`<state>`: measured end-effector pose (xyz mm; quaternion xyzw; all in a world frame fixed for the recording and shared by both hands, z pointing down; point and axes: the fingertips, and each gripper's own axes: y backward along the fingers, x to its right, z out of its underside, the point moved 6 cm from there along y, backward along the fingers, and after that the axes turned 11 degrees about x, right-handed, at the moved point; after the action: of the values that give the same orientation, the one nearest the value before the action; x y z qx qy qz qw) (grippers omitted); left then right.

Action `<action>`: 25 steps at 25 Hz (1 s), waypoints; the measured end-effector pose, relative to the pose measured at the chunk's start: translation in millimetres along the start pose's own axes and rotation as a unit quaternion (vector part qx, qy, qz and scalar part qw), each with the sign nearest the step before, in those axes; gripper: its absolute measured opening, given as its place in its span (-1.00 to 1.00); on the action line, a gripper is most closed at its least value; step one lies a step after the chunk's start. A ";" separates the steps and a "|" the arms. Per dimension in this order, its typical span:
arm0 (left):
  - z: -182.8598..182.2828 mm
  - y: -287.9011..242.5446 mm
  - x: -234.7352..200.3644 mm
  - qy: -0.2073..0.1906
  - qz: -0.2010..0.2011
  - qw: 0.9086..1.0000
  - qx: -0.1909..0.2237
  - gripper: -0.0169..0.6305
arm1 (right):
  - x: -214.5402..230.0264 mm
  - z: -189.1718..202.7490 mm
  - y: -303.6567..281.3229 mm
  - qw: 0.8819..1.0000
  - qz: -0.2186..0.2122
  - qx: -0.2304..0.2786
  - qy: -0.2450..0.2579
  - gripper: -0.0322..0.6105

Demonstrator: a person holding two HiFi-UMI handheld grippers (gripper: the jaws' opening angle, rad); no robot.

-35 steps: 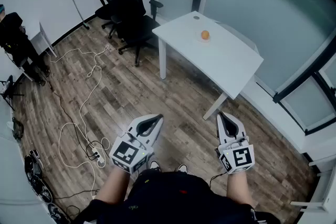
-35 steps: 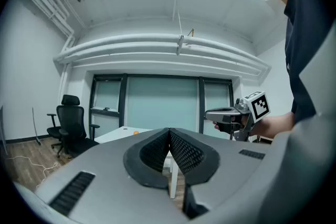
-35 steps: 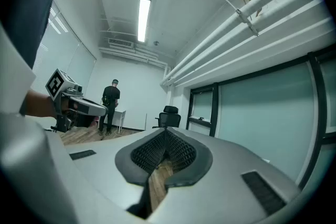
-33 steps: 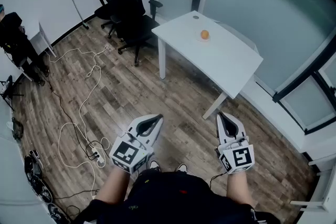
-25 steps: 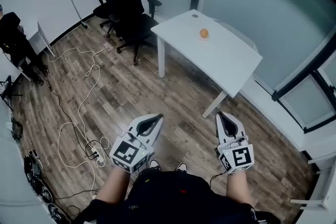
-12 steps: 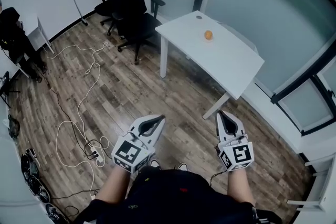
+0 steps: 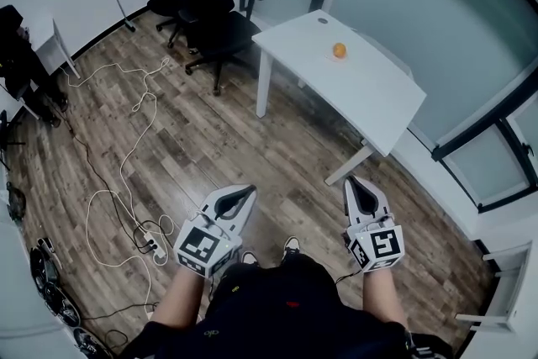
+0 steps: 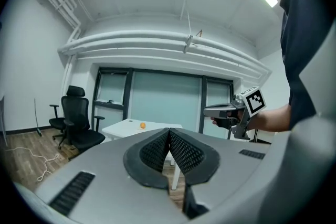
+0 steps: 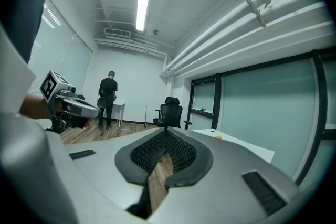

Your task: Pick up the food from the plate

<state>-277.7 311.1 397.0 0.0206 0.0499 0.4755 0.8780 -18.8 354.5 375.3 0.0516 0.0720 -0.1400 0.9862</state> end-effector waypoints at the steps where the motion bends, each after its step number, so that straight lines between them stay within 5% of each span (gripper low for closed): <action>1: 0.5 -2.0 -3.1 -0.001 0.000 1.000 -0.002 -0.89 | 2.6 0.9 -3.9 1.000 0.003 0.000 -0.004 -0.80; 11: 8.6 -60.9 -41.4 -0.003 -0.003 1.000 -0.010 -0.89 | 44.7 25.7 -65.2 1.000 -0.001 0.005 -0.025 -0.80; 25: -0.8 -262.3 -70.2 -0.016 -0.023 1.000 -0.008 -0.89 | 234.0 65.7 -146.4 0.998 0.008 0.018 -0.056 -0.80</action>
<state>-97.4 108.8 379.1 0.0200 0.0330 0.4556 0.8893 170.5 143.7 391.4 0.0616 0.0133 -0.1362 0.9887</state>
